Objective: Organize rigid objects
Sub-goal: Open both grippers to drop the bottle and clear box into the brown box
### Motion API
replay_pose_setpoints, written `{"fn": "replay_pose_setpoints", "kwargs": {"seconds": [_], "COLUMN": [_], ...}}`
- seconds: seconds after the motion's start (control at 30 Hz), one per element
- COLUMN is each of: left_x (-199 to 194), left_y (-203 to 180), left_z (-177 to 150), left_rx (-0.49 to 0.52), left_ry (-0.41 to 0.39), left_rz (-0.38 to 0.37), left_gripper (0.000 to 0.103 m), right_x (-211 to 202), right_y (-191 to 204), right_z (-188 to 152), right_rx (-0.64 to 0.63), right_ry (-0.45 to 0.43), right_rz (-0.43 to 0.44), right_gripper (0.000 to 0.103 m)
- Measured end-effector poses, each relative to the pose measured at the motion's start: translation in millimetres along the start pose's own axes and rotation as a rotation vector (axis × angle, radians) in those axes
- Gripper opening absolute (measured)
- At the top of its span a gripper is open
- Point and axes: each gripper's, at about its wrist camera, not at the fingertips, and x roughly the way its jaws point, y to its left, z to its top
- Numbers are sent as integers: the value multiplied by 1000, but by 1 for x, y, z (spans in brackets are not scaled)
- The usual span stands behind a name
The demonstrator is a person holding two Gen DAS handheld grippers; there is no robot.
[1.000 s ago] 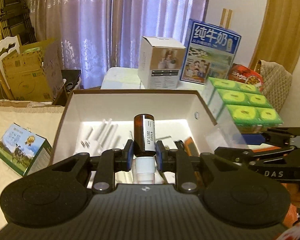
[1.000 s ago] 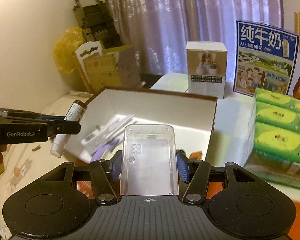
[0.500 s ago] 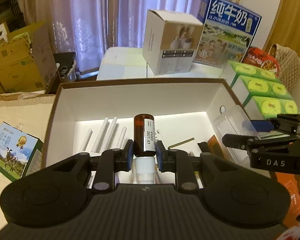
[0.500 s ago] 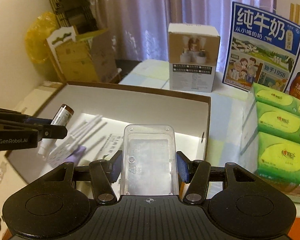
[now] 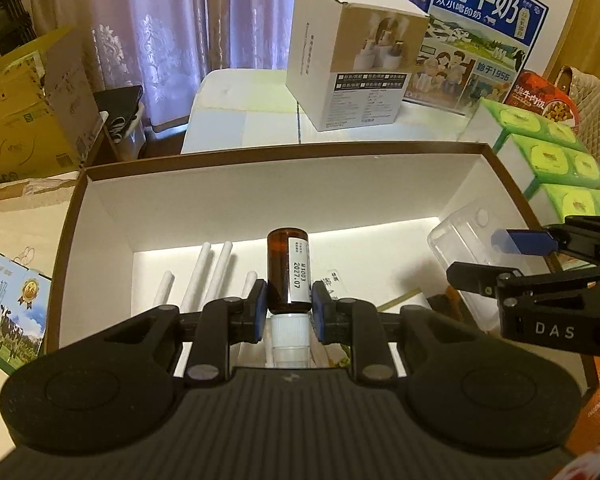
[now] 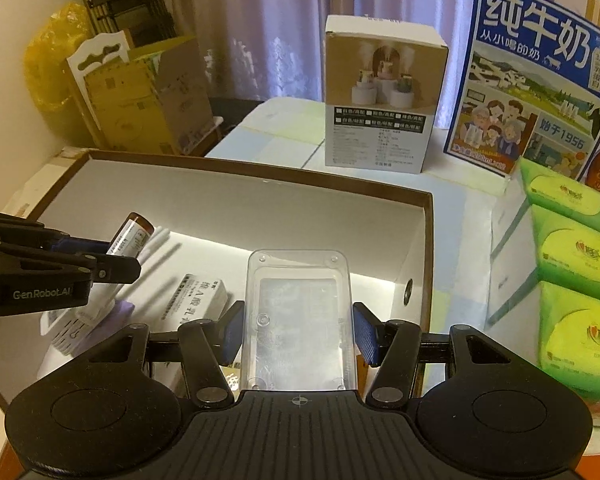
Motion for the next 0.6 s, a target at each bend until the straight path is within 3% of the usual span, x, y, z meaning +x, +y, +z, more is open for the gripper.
{"fn": "replay_pose_setpoints", "kwargs": {"seconds": [0.13,0.27,0.6], "left_x": [7,7,2], "left_y": [1,0,11], "left_z": [4,6,5], "left_rx": [-1,14,11], "left_ry": [-2,-15,-25], "left_rz": [-6,2,8], "left_gripper": [19,31,41], "right_x": [5,6,7], "right_y": [-1,-1,0], "right_z": [4,5,9], "right_rx": [1,7,11], "right_ry": [4,3,-9], "right_rz": [-6,-12,-13], "right_gripper": [53,53,53]}}
